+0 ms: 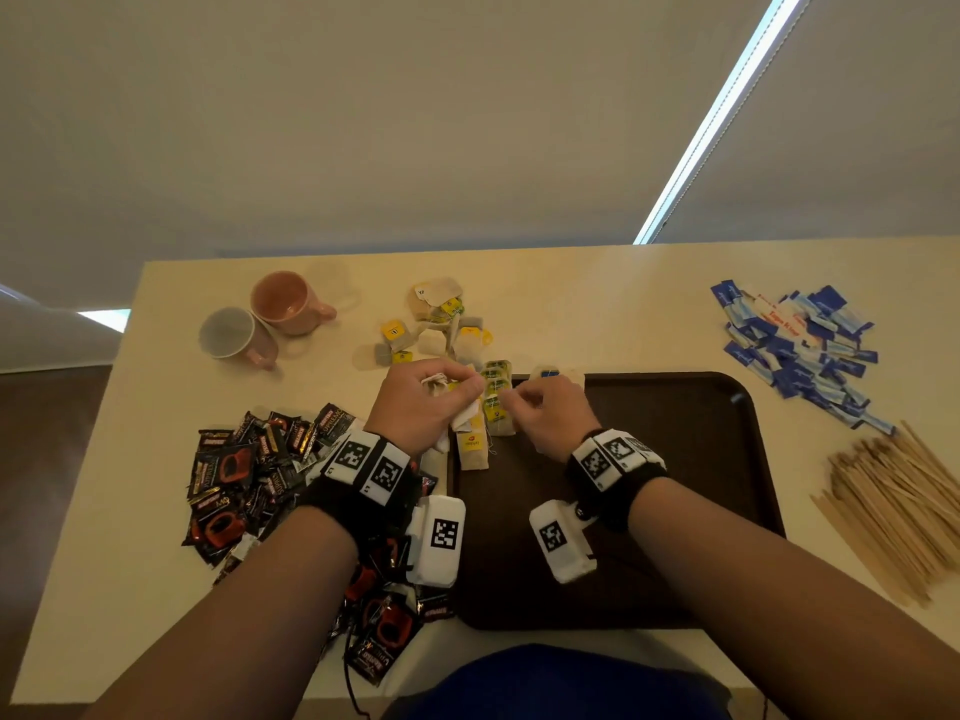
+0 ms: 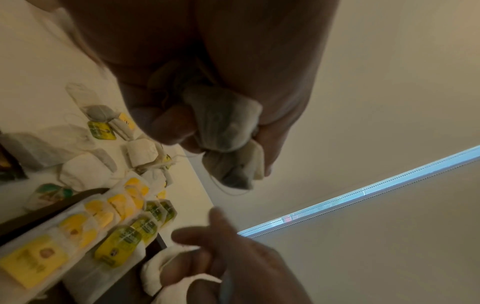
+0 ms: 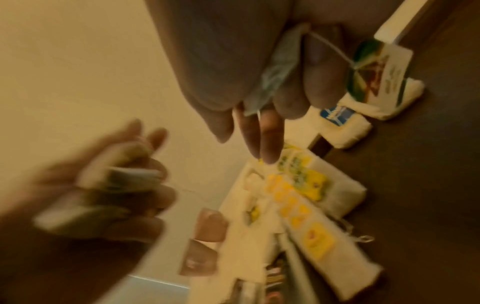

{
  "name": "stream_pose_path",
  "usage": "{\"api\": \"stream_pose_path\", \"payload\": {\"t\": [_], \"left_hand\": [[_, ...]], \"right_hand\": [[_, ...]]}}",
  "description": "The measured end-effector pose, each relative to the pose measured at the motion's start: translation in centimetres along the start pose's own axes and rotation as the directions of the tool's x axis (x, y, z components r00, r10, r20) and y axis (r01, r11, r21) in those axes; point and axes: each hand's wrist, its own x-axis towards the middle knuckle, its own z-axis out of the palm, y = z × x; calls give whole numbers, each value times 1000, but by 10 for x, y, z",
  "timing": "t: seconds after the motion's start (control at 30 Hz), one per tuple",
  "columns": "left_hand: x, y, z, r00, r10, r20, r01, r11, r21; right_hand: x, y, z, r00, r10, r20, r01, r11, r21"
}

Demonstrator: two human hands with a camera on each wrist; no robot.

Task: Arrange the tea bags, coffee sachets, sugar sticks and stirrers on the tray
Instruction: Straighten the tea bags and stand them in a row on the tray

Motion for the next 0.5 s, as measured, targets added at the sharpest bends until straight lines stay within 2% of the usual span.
{"api": "stream_pose_path", "payload": {"t": [0.1, 0.17, 0.27, 0.5], "left_hand": [[-3, 4, 6, 1000, 9, -8, -9, 998, -57], [-7, 9, 10, 1000, 17, -9, -18, 995, -95], [-15, 16, 17, 1000, 20, -18, -22, 991, -131], [-35, 22, 27, 999, 40, -10, -41, 983, -179]], "right_hand": [[-25, -28, -16, 990, -66, 127, 33, 970, 242], [-40, -40, -26, 980, -115, 163, 61, 949, 308], [-53, -43, -32, 978, -162, 131, 107, 930, 351], [-63, -30, -36, 993, -114, 42, 94, 941, 325]]}}
